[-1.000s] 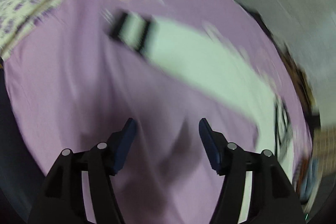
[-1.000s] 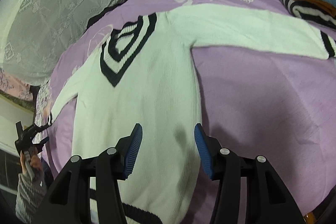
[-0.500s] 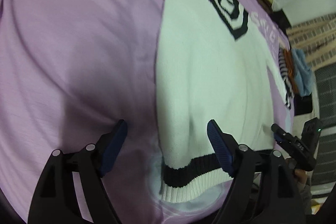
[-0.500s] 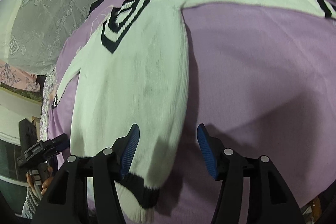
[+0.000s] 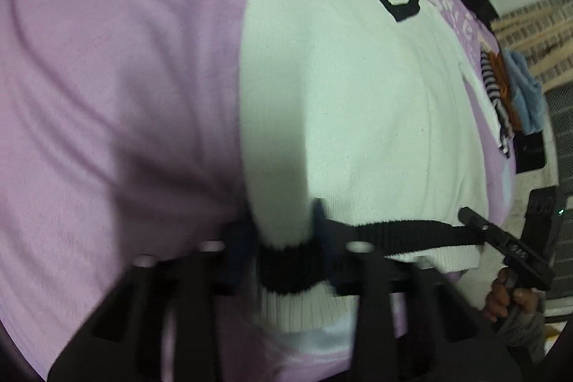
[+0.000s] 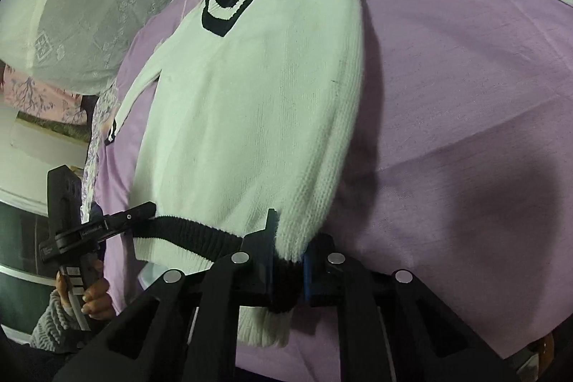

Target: Fold small clothes

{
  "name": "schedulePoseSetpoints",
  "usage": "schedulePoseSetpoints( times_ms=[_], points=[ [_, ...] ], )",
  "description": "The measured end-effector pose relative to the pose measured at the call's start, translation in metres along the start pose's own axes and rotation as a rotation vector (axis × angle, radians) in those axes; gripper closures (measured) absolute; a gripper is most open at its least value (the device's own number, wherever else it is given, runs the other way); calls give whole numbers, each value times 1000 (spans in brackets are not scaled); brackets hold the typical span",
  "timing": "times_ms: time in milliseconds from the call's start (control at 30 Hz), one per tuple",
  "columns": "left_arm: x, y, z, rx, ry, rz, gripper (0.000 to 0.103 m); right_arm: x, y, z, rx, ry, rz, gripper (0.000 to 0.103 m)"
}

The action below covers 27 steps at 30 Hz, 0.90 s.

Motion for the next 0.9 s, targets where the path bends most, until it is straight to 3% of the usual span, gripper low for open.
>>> schedulePoseSetpoints(
  times_ms=[233, 433, 567, 667, 767, 900],
  points=[
    [3, 18, -25, 38, 46, 17, 87, 8, 3, -17, -17, -39, -9, 92],
    [-8, 35, -22, -24, 62, 11, 86, 27, 19, -8, -114, -55, 13, 92],
    [-19, 34, -24, -58, 104, -48, 83, 29, 15, -11, -125, -60, 17, 88],
    [-18, 30, -44, -23, 82, -19, 82, 28, 7, -29, -74, -26, -10, 80],
    [-11, 17, -64, 42, 68, 13, 67, 30, -12, -51, 32, 7, -15, 80],
    [14, -8, -66, 92, 94, 54, 56, 20, -46, -53, 115, -52, -11, 80]
  ],
)
Point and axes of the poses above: each gripper's, at about its wrist camera, not at the fingertips, and z roughly the way its jaws point, x to its right, y to its underside, the point moved 3 cm from there along z, roughly the way its jaws point, and after that the axes turned 1 degree about y, right-handed, at the moved point
